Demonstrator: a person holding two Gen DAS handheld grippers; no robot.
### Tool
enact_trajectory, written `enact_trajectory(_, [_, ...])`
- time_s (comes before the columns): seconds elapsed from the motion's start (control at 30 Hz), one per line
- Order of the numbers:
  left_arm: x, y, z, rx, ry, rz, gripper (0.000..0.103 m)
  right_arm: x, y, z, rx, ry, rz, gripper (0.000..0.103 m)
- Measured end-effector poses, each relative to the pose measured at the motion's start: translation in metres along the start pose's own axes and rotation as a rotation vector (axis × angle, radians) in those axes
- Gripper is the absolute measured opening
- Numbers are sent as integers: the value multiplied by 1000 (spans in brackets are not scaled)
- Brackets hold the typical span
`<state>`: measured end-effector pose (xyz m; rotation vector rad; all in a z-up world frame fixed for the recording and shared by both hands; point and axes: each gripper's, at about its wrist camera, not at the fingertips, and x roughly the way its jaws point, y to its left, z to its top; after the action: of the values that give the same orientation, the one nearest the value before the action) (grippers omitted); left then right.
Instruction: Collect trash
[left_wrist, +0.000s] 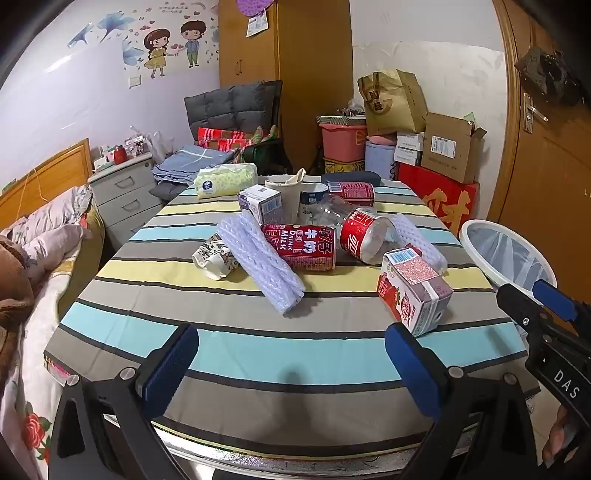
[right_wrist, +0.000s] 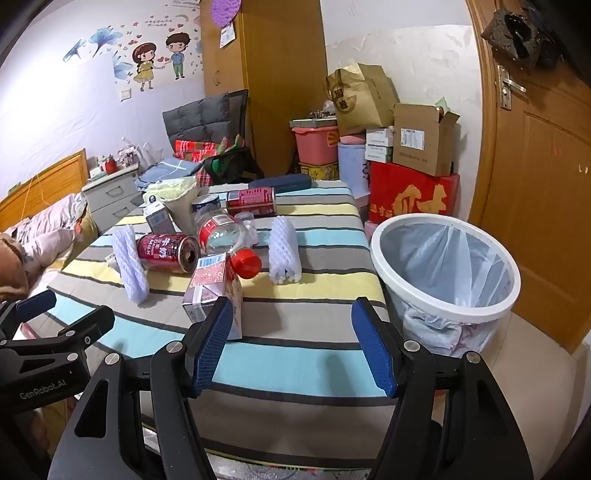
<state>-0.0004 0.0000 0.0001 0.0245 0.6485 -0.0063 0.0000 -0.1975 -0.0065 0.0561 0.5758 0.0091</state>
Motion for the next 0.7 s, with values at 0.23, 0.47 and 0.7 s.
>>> enact_trajectory(0.23, [0,-3,-1,2,0,3,102,-2,7,1,-8,-8,-5,68])
enact_trajectory(0.47, [-3,-3,-1,0,1,2,102,-3,-1,-2,0,-15,-13,68])
enact_trajectory(0.7, [-5,-2,3,3,-4,5,102,-6,1,4,2,-22,-11,68])
